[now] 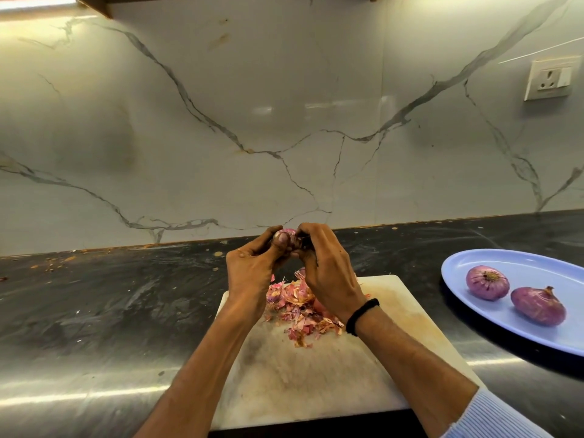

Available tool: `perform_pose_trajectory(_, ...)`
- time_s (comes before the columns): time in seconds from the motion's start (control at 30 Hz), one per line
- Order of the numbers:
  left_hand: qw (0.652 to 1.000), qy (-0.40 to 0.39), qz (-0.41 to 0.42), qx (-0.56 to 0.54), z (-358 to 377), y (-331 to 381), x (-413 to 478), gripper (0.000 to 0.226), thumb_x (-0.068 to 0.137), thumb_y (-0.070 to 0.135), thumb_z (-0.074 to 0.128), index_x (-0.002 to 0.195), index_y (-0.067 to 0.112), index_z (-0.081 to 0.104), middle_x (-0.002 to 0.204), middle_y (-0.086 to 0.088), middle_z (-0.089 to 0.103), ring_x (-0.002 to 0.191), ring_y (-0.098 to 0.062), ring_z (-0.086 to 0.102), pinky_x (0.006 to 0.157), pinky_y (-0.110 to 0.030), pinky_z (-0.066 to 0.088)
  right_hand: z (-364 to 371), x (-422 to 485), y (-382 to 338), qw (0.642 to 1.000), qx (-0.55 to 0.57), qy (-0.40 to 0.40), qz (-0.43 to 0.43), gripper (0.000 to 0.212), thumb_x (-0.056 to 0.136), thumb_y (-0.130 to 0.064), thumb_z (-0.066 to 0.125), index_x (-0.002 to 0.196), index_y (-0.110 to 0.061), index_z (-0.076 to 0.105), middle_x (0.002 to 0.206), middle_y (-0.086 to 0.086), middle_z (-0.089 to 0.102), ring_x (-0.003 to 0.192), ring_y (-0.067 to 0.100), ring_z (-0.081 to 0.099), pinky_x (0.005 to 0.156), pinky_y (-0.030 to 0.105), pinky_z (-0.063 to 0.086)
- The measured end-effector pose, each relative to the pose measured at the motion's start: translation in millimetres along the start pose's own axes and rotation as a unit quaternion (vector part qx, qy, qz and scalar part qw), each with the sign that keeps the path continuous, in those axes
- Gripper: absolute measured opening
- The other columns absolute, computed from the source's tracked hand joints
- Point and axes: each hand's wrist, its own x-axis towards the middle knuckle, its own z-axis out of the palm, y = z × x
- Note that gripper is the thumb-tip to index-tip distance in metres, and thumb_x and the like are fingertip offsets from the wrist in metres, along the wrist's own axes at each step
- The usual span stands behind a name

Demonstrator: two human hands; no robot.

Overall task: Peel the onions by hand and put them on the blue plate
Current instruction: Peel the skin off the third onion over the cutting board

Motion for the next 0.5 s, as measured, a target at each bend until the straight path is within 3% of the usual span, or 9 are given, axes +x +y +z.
perform_pose_trajectory(0.2,1.000,0.010,-0.019,-0.008,-1.0,-2.1,2.2,0.029,0.084,0.011,0.073,0.113,0.007,0.073,0.102,-0.006,0.077,0.096,-0.019,0.074,0.078,-0.030,0.062,-0.9,-0.1,1.2,1.000,-0.003,0.000,-0.011,0.039,0.094,0.004,0.058,0.128,-0.012,0.049,0.117,0.008,0.056,0.102,-0.003,0.043,0.091,-0.001,0.037)
perform_pose_trajectory(0.33,1.000,0.009,-0.026,-0.010,-1.0,-1.6,1.6,0.024,0.085,0.012,0.072,0.109,0.011,0.074,0.096,-0.002,0.078,0.093,-0.018,0.075,0.075,-0.027,0.061,0.6,-0.6,3.6,1.000,-0.011,0.000,-0.017,0.027,0.095,0.002,0.058,0.120,-0.006,0.055,0.114,0.009,0.057,0.100,0.003,0.049,0.090,0.001,0.039)
perform_pose_trajectory(0.5,0.999,0.012,-0.028,-0.020,-1.5,0.4,0.9,0.033,0.082,0.016,0.073,0.114,0.006,0.073,0.101,-0.007,0.077,0.095,-0.022,0.075,0.082,-0.033,0.062,1.9,0.7,4.3,1.000,-0.013,-0.008,-0.027,0.016,0.096,-0.001,0.057,0.111,-0.002,0.060,0.112,0.011,0.057,0.099,0.012,0.054,0.089,0.005,0.042)
